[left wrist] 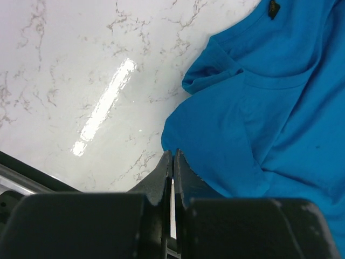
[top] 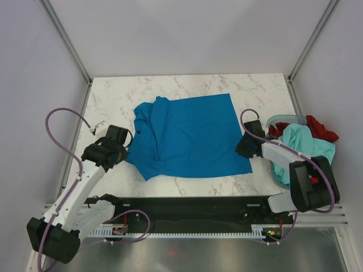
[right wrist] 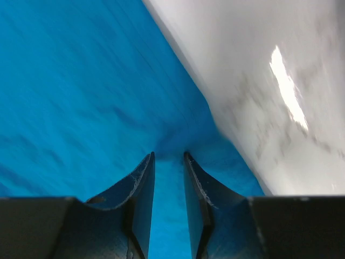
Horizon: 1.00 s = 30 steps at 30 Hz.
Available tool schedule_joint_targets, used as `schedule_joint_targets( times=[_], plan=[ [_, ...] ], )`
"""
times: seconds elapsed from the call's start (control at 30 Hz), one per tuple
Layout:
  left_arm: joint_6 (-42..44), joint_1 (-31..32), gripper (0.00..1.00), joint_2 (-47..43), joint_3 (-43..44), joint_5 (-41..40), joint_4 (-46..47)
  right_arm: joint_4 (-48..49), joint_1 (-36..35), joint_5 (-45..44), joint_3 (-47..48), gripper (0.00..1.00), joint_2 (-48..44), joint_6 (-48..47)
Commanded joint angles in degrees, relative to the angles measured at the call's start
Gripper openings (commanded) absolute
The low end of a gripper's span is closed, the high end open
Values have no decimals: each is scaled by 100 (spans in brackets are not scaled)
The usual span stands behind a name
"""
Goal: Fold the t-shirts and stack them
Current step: Flatten the tshirt out
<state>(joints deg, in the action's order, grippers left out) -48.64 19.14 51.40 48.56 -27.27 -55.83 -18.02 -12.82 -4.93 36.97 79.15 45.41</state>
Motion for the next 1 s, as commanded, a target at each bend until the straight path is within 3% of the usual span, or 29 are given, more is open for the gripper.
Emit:
schedule_joint_targets(
  times=[0.0, 0.13, 0.2, 0.33, 0.57, 0.67, 0.73, 0.87, 0.97],
  plan=[
    [-418, -147, 2, 378, -197, 125, 906, 932, -19, -157, 503, 35, 564, -120],
    [-541, -208, 2, 1476, -250, 257, 1661, 1335, -19, -166, 969, 35, 1372, -217],
    [-593, -209, 2, 2486, -180, 292, 2023, 1485, -19, -122, 1250, 35, 1646, -217],
    [-655, -217, 2, 4113, 766, -5, 2059, 1635, -28, -122, 1707, 34, 2243, -225],
    [-340, -445, 2, 5608, 2218, -307, 2068, 390, -19, -719, 3392, 35, 2623, -577],
    [-172, -673, 2, 5619, 2510, 79, 2085, -1171, 7, -1307, 3895, 39, 2368, -244],
    [-93, -701, 2, 5295, 2405, 143, 2103, -1668, 25, -1405, 3923, 41, 2045, 237],
    [91, -701, 2, 4198, 2053, 397, 2191, -1784, 51, -1028, 2881, 43, 1376, 1030],
    [171, -701, 2, 3686, 1649, 572, 2191, -1731, 69, -1228, 2431, 42, 1190, 1347]
  ],
)
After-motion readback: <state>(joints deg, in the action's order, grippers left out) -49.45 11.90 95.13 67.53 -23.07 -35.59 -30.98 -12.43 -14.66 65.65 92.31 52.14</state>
